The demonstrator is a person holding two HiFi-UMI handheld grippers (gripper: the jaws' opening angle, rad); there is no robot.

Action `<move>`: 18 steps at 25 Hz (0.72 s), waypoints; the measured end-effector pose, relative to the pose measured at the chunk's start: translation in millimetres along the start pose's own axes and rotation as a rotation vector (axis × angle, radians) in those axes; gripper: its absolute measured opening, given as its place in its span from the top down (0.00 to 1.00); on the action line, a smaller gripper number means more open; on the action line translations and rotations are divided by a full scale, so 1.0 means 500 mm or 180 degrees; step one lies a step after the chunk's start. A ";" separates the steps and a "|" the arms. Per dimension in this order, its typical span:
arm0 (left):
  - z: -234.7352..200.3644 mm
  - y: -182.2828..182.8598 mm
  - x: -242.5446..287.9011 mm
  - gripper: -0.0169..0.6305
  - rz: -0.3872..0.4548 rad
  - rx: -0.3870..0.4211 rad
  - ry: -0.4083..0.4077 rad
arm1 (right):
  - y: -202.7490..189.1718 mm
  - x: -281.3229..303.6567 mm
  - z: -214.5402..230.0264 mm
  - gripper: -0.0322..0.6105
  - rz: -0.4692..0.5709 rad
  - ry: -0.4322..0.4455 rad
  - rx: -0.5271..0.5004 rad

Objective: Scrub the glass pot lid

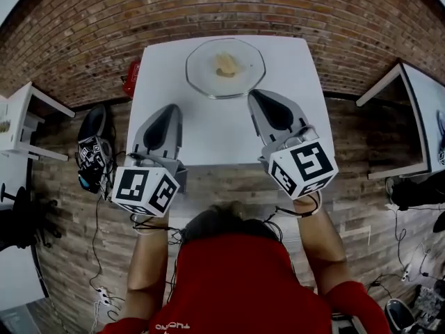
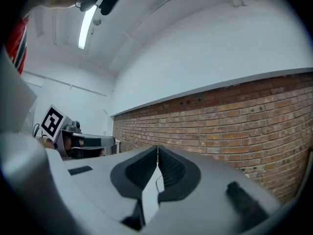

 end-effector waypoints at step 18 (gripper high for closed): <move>-0.188 -0.080 0.224 0.94 -0.0086 -0.0132 -0.0014 | -0.088 0.252 0.107 0.90 -0.0207 -0.0055 -0.0070</move>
Point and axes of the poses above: the fingertips, and each gripper's own axes: x forward along the fingers, z to its right, y out of its top, the point moved 3 cm from there along -x, backward along the fingers, and after that the axes turned 12 degrees about z, right-handed, at the moved point
